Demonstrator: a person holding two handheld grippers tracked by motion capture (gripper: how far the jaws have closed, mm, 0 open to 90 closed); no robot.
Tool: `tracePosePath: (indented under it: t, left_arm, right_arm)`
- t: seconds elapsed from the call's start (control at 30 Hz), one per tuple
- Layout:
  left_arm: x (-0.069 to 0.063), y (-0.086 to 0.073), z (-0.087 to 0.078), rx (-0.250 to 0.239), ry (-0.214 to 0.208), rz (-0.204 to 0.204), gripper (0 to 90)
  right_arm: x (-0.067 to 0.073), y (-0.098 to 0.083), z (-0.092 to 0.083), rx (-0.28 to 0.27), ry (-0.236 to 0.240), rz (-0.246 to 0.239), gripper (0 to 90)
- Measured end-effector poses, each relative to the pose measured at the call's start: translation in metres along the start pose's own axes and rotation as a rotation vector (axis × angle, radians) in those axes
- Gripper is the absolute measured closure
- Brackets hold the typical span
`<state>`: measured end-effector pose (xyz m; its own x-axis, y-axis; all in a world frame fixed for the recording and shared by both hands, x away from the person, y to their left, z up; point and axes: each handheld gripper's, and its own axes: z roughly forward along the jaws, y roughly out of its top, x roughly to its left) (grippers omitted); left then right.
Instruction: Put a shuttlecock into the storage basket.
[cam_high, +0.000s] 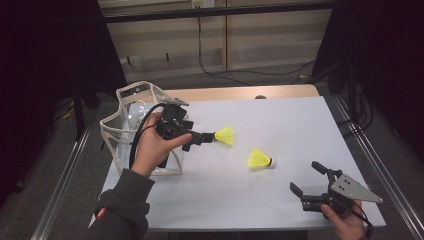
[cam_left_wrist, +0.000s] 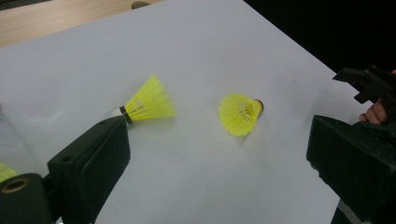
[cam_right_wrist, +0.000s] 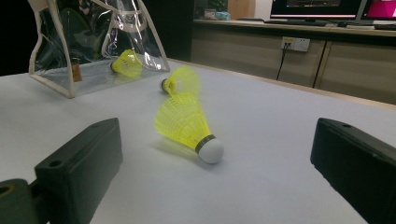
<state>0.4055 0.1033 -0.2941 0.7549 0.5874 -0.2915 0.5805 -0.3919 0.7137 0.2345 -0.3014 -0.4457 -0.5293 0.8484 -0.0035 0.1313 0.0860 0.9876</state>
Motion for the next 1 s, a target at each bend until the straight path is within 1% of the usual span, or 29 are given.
tracePosePath:
  t: [0.1,0.2,0.27,0.43,0.77,1.0]
  left_arm:
    - [-0.001,-0.001,0.002,0.006,0.004,0.005,6.1]
    - [-0.001,-0.003,0.005,0.005,-0.003,0.002,6.0]
    - [-0.001,-0.004,0.007,0.006,0.0,0.002,5.7]
    - [-0.002,-0.006,0.012,0.014,-0.009,0.015,5.0]
    - [-0.005,-0.009,0.019,0.019,-0.017,0.02,4.0]
    - [-0.005,-0.011,0.022,0.017,-0.022,0.019,3.5]
  right_arm:
    - [0.0,0.0,0.0,0.0,0.0,0.0,2.0]
    - [0.0,0.0,0.0,0.001,0.001,0.0,2.0]
    - [0.0,0.0,0.0,0.001,0.002,-0.002,2.0]
    - [0.0,0.0,0.0,0.001,0.003,-0.001,2.0]
    - [0.0,0.0,0.0,0.002,0.002,-0.001,2.0]
    - [0.0,0.0,0.0,0.002,0.003,-0.001,2.0]
